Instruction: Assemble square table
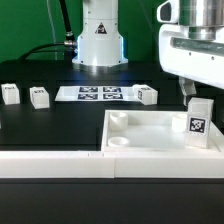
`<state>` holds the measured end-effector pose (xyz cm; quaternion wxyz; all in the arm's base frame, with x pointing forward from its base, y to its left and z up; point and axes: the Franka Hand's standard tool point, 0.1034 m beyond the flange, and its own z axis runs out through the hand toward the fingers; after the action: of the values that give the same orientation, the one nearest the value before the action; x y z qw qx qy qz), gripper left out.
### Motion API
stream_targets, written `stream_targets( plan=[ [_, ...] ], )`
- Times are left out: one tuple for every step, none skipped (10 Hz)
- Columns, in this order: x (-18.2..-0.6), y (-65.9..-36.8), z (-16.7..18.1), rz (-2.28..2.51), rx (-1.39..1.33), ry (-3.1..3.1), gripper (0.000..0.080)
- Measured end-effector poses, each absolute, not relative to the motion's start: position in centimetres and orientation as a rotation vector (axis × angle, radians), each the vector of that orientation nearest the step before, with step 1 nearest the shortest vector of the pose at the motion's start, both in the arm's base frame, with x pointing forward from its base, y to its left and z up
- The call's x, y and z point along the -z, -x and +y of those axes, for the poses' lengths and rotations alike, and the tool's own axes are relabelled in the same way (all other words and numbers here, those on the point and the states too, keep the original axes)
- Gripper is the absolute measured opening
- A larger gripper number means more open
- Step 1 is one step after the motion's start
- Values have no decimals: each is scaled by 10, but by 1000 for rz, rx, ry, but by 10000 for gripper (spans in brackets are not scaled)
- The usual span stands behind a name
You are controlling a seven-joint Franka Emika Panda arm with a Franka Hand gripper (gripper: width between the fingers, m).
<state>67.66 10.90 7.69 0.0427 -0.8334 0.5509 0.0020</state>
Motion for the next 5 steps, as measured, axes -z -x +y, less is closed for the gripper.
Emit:
stream_targets(
  plan=[
    [-77, -677, 109, 1584, 0, 2614, 649],
    [-77, -677, 107, 1451, 11, 2698, 649],
    [-76, -677, 102, 1221, 29, 2823, 649],
    [-78, -681, 102, 1055, 60, 2889, 649],
    [-78, -683, 103, 1043, 78, 2888, 649]
  ],
)
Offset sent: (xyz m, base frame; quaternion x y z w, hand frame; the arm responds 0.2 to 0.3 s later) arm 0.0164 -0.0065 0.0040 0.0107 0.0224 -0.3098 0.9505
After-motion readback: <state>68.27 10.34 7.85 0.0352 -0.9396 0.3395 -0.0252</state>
